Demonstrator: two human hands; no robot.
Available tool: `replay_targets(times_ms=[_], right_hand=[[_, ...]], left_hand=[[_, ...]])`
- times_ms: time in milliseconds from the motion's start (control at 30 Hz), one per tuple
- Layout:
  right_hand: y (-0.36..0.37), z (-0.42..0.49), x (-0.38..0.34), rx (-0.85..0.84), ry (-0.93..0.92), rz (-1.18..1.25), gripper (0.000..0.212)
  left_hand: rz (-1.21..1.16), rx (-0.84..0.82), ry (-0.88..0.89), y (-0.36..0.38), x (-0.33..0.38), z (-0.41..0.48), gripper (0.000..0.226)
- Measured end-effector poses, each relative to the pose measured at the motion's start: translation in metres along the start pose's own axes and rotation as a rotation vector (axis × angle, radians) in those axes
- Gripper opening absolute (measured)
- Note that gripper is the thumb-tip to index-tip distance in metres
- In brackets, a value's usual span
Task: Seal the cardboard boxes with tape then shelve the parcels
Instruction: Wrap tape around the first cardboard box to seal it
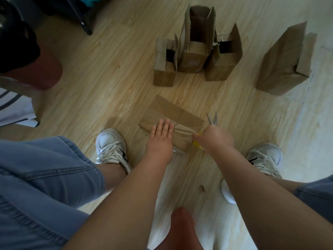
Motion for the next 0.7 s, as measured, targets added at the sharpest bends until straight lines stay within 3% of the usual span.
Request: replay_targets(times_ms=[200,467,700], right_hand=[[-0.001,0.0,0.001,-0.002,-0.002,-0.007,0.045],[0.007,0.004,0.004,-0.007,0.026,0.05,0.045],[0.013,0.006,0.008,-0.054,0.045,0.145,0.051]], left_hand=[[-0.111,0.135,0.038,-0.006,0.008,-0.008,0.074],[-0.204,0.027,0.125,-0.001,0.014,-0.005,0.076],[-0.237,0.1,0.18,-0.015,0.017,-0.006,0.078]])
Point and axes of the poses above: each hand's wrist, its own z-axis towards the middle knuckle, its own y-axis out of the palm, x = y × z, the point moved 6 cm from there along z, towards the middle knuckle, and after that the axes turned 8 degrees about x, right-handed, at the moved point
